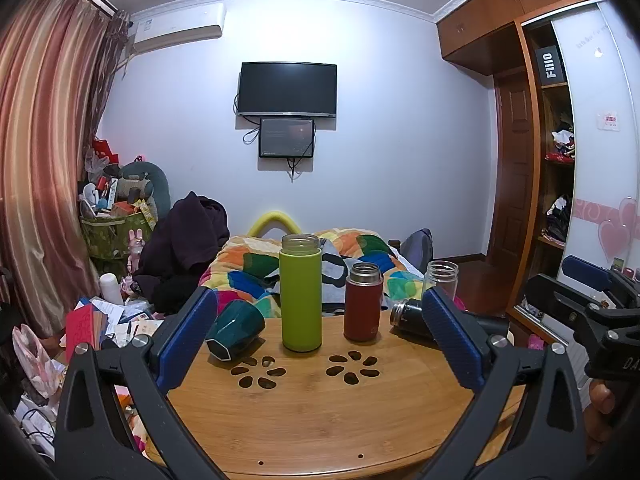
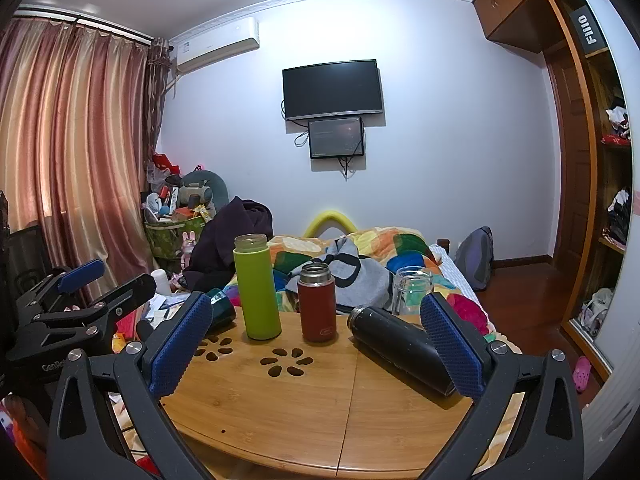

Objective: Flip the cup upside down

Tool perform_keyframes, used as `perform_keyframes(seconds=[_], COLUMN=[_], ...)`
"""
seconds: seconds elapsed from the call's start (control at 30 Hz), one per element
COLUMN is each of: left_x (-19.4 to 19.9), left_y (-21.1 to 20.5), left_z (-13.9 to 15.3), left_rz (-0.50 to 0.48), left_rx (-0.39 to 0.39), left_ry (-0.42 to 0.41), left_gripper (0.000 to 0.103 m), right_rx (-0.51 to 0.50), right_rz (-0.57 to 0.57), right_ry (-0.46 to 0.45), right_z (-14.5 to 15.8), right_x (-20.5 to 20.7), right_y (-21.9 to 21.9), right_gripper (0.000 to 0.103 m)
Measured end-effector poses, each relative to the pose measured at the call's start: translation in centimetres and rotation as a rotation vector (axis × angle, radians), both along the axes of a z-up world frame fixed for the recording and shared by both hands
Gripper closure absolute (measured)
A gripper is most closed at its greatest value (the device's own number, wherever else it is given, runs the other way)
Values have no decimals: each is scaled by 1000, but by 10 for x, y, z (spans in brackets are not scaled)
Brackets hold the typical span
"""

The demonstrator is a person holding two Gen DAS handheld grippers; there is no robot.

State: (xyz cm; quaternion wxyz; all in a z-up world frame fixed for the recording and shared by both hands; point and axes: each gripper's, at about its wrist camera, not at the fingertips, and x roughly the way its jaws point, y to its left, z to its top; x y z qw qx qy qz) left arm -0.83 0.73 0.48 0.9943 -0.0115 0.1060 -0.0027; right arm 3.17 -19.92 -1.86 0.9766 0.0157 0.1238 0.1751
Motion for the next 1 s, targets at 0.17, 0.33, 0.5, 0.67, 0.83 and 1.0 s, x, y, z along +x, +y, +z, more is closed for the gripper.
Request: perform_keyframes(seconds=[0.17,0.33,0.5,0.67,0.83,1.0], left_x=[1,0,0,0,-1,1], left_y=[0,2,1,0,-1,-2], left_z=[0,0,-1,-2,-2,-2], left_rz=[0,1,-2,-6,-8,-11], left_rx=[2,3,1,4,4,3], left_ry=[-2,-2,0,-1,1,9], left_gripper=[0,0,0,0,0,0], right_rx=[0,0,0,0,0,1], right_rz=[0,0,0,-1,0,1], right_ry=[0,0,0,1,0,1], right_z=[0,0,0,0,0,0], right_x=[0,0,0,0,0,0], right_y=[0,0,0,0,0,0], right_gripper=[0,0,0,0,0,0])
